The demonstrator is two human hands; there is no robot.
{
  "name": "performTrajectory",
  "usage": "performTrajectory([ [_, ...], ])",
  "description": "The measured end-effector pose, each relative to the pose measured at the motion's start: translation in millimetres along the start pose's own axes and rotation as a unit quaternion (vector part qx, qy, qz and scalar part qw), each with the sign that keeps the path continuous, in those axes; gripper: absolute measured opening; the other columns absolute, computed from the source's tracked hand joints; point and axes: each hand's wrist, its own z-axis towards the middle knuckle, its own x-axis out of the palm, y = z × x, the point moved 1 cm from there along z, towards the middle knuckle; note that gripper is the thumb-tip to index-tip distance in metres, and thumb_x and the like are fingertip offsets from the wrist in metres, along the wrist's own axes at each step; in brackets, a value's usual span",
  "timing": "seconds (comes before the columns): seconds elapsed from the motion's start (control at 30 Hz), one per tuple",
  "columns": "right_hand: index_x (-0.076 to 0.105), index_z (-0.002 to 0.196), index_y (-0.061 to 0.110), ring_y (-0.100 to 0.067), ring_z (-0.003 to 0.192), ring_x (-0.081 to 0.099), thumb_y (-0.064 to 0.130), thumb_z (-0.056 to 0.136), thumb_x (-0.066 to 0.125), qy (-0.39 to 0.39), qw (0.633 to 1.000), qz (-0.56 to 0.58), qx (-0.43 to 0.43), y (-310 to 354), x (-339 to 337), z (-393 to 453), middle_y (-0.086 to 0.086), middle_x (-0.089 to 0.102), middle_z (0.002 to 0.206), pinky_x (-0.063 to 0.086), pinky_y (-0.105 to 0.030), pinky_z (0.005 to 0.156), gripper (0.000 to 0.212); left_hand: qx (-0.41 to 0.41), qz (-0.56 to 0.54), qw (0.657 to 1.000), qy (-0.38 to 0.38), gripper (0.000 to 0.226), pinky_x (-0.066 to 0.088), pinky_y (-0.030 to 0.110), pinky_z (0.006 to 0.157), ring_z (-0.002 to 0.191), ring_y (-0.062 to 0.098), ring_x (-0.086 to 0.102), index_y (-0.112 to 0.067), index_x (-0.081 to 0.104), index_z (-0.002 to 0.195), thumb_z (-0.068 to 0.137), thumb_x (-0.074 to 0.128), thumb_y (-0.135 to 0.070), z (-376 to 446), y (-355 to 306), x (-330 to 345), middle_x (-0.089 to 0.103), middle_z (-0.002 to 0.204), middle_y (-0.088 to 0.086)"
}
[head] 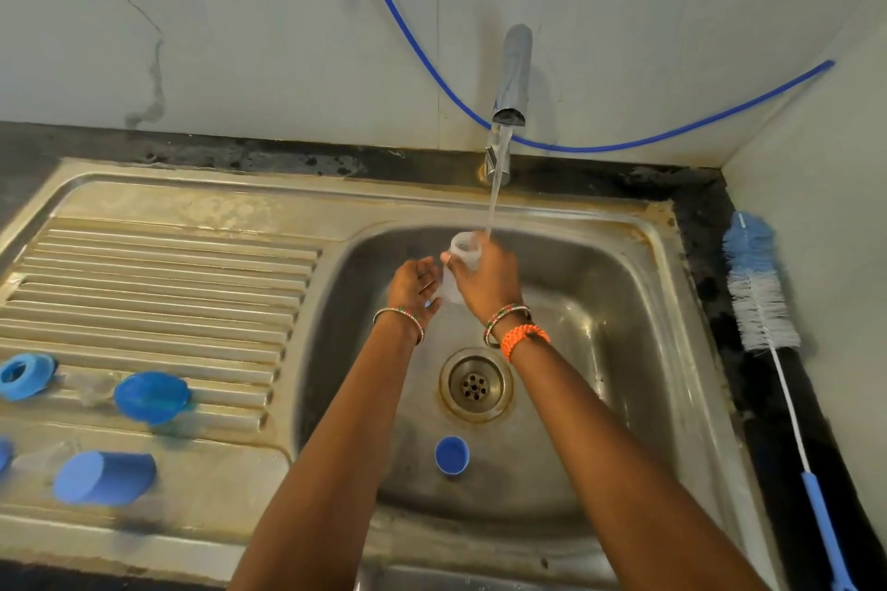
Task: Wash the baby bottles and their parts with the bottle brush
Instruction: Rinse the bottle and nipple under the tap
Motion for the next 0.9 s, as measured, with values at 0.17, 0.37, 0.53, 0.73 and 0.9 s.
performTrajectory([
  [0.17,0.055,0.113,0.008,-0.014,0.098,0.056,0.024,0.087,0.067,-0.141,0.985,0.052,-0.084,19.1,-11.7,5.7,-0.004,0.061,0.108,0.043,-0.007,0.079,0.033,-0.005,-0.007,1.0,-0.002,0.039,0.034,0.035,0.102,0.12,0.023,0.049,-0.01,0.055,0.126,0.098,0.03,-0.02,3.2,-6.1,-11.3,0.057,0.123,0.008],
  [0.37,0.057,0.111,0.011,-0.015,0.092,0.058,0.021,0.084,0.069,-0.183,0.978,0.084,-0.051,17.2,-16.1,-3.7,0.001,0.059,0.101,0.049,-0.022,0.08,0.031,-0.025,-0.01,1.0,0.01,0.035,0.038,0.033,0.095,0.106,0.022,0.053,-0.008,0.058,0.121,0.096,0.035,-0.017,1.5,-1.8,-2.4,0.058,0.113,0.008],
  [0.53,0.06,0.109,0.01,-0.02,0.094,0.062,0.021,0.084,0.07,-0.081,0.996,0.037,-0.007,12.1,-14.7,-8.7,-0.004,0.065,0.102,0.039,-0.011,0.069,0.029,-0.059,-0.005,0.998,0.003,0.027,0.044,0.031,0.076,0.076,0.018,0.052,-0.009,0.058,0.087,0.095,0.033,-0.014,-4.2,3.0,3.7,0.061,0.087,0.008],
  [0.73,0.057,0.117,0.01,-0.011,0.101,0.056,0.023,0.086,0.068,-0.151,0.986,0.066,-0.023,18.6,-16.8,-13.8,-0.001,0.061,0.11,0.041,-0.015,0.081,0.036,-0.08,0.005,0.996,-0.024,0.025,0.045,0.032,0.08,0.079,0.018,0.056,-0.009,0.058,0.091,0.095,0.034,-0.015,-12.2,4.8,-2.5,0.06,0.091,0.008],
  [0.9,0.055,0.114,0.012,-0.011,0.084,0.055,0.022,0.089,0.063,-0.147,0.986,0.079,-0.016,22.5,-19.0,-14.9,0.006,0.055,0.095,0.044,-0.018,0.071,0.028,-0.077,0.007,0.997,-0.014,0.021,0.045,0.034,0.073,0.077,0.021,0.054,-0.01,0.057,0.09,0.093,0.037,-0.017,-23.3,1.3,-3.5,0.059,0.089,0.009],
])
